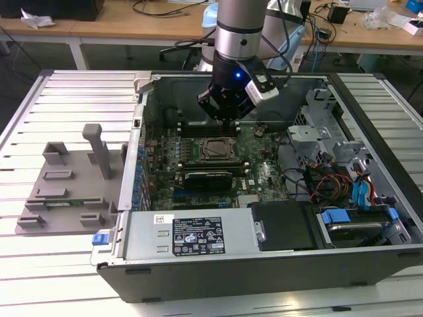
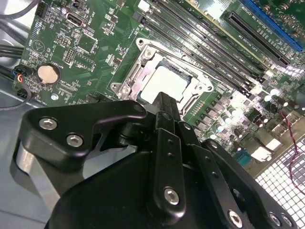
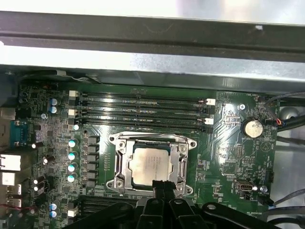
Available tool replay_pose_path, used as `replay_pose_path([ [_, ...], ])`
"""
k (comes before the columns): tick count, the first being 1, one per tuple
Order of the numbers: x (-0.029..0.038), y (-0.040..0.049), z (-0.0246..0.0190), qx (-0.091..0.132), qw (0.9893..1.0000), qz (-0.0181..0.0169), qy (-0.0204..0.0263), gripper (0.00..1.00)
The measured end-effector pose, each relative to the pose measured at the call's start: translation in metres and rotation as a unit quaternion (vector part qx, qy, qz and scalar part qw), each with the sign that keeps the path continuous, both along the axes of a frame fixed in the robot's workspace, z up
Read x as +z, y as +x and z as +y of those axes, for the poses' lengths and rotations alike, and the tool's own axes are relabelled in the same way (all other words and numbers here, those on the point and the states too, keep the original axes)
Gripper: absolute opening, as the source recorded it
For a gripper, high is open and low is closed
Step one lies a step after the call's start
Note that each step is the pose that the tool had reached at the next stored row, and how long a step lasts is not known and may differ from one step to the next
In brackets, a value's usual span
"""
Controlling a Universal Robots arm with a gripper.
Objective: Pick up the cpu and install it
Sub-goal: 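Install the second cpu locking lever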
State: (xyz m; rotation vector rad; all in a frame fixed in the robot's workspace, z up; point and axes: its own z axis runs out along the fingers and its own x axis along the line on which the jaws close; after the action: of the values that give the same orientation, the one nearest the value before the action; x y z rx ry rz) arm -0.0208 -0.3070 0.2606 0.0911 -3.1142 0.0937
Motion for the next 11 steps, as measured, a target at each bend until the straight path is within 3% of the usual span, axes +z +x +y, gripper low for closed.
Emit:
replay_pose_path([
  [1, 0.0002, 0.0000, -0.0003, 0.000, 1.0000, 0.0001, -0.0001, 0.11],
  [5, 0.0000, 0.0000, -0.0140, 0.000, 1.0000, 0.0000, 0.0000, 0.11],
  [8, 0.0000, -0.0001, -0.0203, 0.000, 1.0000, 0.0000, 0.0001, 0.11],
  [10, -0.0001, -0.0001, -0.0288, 0.000, 1.0000, 0.0000, 0.0001, 0.11],
  [11, -0.0003, -0.0002, -0.0354, 0.000, 1.0000, 0.0000, 0.0006, 0.11],
])
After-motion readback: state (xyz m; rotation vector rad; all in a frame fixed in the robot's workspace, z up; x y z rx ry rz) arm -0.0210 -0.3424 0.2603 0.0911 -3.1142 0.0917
